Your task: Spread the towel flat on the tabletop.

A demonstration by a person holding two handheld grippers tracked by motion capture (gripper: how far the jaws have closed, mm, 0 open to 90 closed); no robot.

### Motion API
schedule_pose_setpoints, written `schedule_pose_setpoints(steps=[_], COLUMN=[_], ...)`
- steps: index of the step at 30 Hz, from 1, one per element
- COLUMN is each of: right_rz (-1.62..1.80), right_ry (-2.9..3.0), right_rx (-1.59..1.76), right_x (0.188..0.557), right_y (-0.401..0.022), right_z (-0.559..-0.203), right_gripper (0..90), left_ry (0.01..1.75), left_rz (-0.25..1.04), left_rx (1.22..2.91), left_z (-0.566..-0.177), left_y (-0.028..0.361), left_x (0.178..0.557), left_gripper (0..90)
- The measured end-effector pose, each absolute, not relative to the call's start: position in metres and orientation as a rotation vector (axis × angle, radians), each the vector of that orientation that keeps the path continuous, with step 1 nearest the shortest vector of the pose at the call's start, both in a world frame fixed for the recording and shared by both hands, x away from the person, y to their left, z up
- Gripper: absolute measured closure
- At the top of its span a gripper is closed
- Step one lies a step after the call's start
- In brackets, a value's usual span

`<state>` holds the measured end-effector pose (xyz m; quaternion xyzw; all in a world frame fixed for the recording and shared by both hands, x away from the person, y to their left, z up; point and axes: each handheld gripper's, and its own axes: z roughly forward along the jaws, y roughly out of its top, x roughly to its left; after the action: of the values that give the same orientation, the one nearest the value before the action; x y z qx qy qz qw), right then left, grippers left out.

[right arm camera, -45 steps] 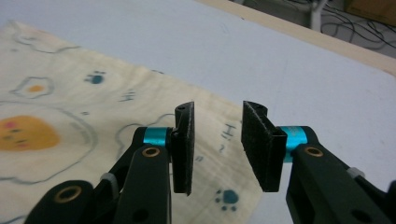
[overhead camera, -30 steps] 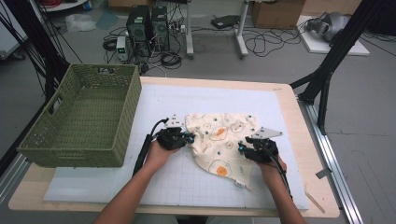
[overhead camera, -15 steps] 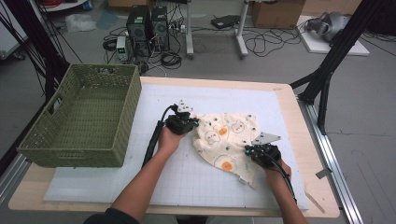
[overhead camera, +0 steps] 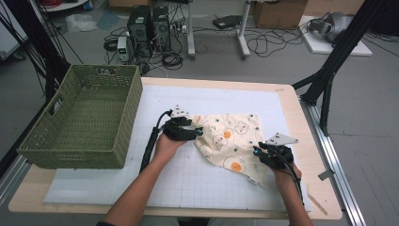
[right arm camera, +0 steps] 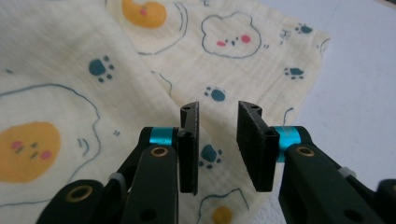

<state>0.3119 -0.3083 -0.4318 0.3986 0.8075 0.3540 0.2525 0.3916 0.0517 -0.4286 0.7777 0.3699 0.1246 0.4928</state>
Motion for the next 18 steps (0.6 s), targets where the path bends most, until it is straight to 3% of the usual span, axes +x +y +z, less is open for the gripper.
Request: schedule_pose_setpoints(steps=[3,4,5,7,14,15,18], right_rz=[1.0,1.002,0.999,0.998,1.01,1.01,1.003], right_ry=[2.179,2.177,2.18,2.184,2.174,2.174,2.18], right_rx=[1.083,1.078,1.073,1.072,1.091,1.096,1.103], right_x=[0.308,0.307,0.306,0.306,0.304,0.304,0.306], right_y=[-0.31,-0.31,-0.309,-0.308,-0.31,-0.311,-0.311], right_z=[-0.428,-0.427,-0.428,-0.428,-0.428,-0.428,-0.43], right_gripper=[67.2,66.8,65.5,65.3,65.4,65.4,65.6], left_ry=[0.864,0.847,0.82,0.765,0.699,0.683,0.711], left_rz=[0.295,0.273,0.264,0.259,0.355,0.37,0.353], left_rx=[1.911,1.94,1.98,2.032,2.152,2.169,2.18], left_z=[-0.431,-0.433,-0.434,-0.436,-0.448,-0.447,-0.444], left_y=[0.06,0.059,0.057,0.047,0.021,0.021,0.027], left_x=[0.382,0.381,0.38,0.377,0.369,0.368,0.367], left_gripper=[43.2,47.8,61.3,64.6,58.1,61.5,84.7])
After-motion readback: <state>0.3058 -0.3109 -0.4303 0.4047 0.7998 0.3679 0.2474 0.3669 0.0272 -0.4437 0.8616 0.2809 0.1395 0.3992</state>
